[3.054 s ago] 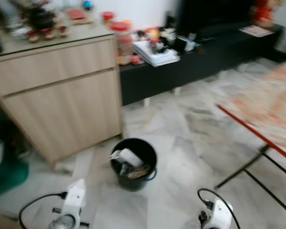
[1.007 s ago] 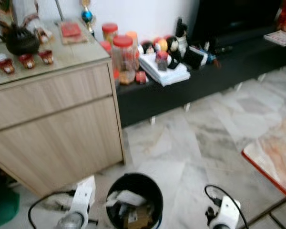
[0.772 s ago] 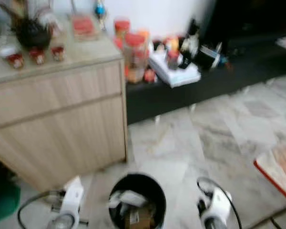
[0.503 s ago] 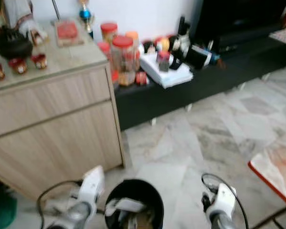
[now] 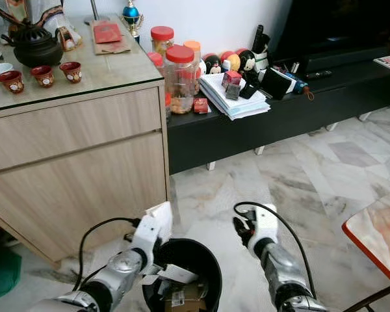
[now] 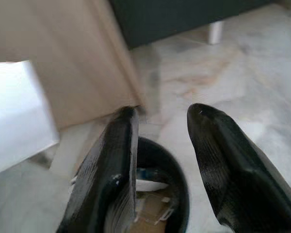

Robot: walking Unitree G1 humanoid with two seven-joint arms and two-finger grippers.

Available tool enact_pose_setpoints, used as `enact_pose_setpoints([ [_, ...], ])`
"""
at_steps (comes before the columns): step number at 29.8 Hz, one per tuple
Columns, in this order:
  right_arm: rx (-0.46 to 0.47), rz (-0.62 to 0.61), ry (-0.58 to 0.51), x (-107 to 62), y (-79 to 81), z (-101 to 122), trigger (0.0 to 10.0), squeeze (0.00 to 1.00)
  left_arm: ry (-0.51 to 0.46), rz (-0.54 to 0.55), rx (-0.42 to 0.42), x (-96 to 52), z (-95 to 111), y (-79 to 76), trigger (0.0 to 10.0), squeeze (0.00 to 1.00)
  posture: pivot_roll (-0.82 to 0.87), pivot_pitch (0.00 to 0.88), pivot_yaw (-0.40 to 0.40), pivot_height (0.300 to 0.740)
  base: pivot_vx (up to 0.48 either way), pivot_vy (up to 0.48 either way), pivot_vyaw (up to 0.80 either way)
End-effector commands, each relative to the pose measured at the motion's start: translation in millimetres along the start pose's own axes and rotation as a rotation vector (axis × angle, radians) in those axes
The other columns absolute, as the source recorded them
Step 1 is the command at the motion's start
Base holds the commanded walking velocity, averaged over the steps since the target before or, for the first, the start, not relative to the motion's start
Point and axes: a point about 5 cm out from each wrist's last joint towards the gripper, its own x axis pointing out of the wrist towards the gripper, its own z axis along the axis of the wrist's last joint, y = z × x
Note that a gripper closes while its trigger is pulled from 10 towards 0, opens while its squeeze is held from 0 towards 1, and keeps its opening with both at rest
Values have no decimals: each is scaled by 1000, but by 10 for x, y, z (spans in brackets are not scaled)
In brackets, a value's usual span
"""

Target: Picking trash to rubbish bin

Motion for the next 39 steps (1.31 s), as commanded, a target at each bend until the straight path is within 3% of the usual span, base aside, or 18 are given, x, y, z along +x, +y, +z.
enact_pose_setpoints([
  [1, -31, 62, -7, 40, 65, 74, 10000, 0, 10, -30, 27, 15, 33, -34, 10000, 0, -130, 103, -79, 740, 0, 0, 0],
  [10, -66, 140, -17, 45, 126, 103, 10000, 0, 29, -98, 21, 17, -8, -155, 10000, 0, -154, 111, -76, 740, 0, 0, 0],
  [12, -61, 152, -7, 25, 125, 59, 10000, 0, 46, -115, -31, 4, -76, -204, 10000, 0, -163, 111, -81, 740, 0, 0, 0],
  [15, -61, 157, 0, 17, 129, 33, 10000, 0, 55, -128, -41, -3, -109, -231, 10000, 0, -160, 110, -84, 740, 0, 0, 0],
  [16, -62, 158, 2, 16, 132, 28, 10000, 0, 61, -131, -26, -6, -122, -236, 10000, 98, -160, 110, -84, 740, 0, 0, 0],
  [17, -61, 160, 4, 18, 136, 24, 10000, 0, 71, -139, -5, -11, -142, -246, 10000, 729, -159, 109, -84, 740, 0, 0, 0],
  [18, -58, 163, 4, 18, 139, 24, 10000, 0, 75, -144, -2, -13, -149, -249, 10000, 1000, -159, 109, -84, 740, 0, 0, 0],
  [31, -53, 154, 5, 14, 132, 17, 10000, 0, 82, -130, 3, -21, -165, -186, 10000, 1000, -152, 91, -81, 740, 0, 0, 0],
  [32, -45, 148, -1, 12, 128, 17, 10000, 0, 81, -118, 12, -25, -174, -164, 10000, 67, -150, 90, -82, 740, 0, 0, 0],
  [33, -43, 144, -4, 10, 123, 17, 10000, 0, 83, -112, 20, -29, -184, -152, 10000, 0, -150, 89, -82, 740, 0, 0, 0],
  [36, -22, 100, -11, -12, 65, 5, 10000, 0, 94, -39, 14, -57, -252, -44, 10000, 0, -146, 93, -82, 740, 0, 0, 0],
  [39, 14, -48, -4, -80, -96, -64, 10000, 0, 91, 123, -24, -117, -336, 185, 10000, 0, -140, 96, -86, 740, 0, 0, 0],
])
